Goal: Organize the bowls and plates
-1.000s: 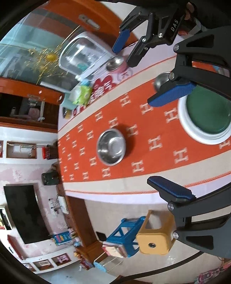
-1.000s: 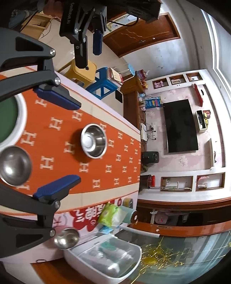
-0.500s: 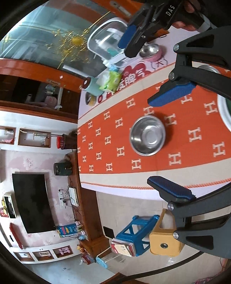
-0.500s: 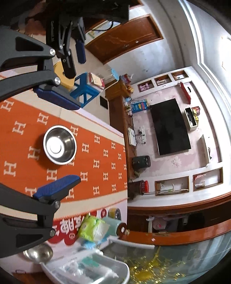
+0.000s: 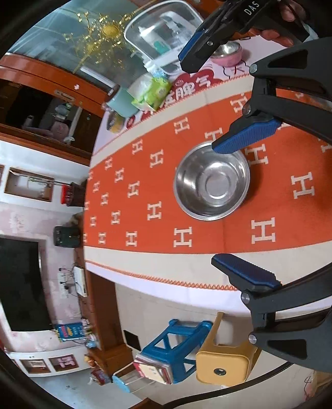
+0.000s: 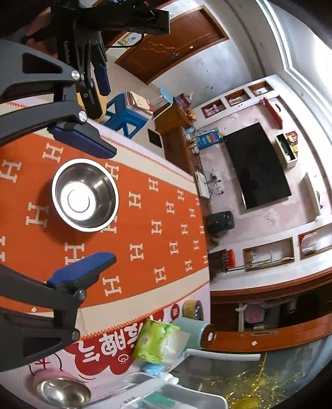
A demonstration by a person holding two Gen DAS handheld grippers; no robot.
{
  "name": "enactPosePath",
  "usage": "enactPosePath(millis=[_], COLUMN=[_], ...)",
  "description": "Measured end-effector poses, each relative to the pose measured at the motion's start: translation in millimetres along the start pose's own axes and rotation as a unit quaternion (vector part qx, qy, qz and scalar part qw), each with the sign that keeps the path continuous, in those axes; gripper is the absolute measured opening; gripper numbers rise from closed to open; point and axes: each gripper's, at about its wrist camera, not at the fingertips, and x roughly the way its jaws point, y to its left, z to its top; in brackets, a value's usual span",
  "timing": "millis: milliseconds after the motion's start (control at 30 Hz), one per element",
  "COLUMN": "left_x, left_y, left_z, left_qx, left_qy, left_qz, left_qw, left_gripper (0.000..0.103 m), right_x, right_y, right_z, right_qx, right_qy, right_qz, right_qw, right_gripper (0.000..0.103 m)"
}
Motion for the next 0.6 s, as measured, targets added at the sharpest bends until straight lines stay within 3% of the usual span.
enactPosePath(millis=[300, 600], left_x=[83, 124], left_y=[14, 26], left_z=[-11, -21], left_qx=[-0.034, -0.067], left_qy=[0.057, 0.083], left_qz=[-0.009, -0.021], left_qw=[0.9977, 0.9941], left_gripper=[0.079, 0.079], right_x=[59, 103], right_y=[-19, -28], right_z=[-26, -54], right_qx=[0.036, 0.067], right_qy=[0.042, 0.092], right_qz=[-0.019, -0.007], right_qw=[0.998, 0.994], right_gripper=[0.076, 0.076])
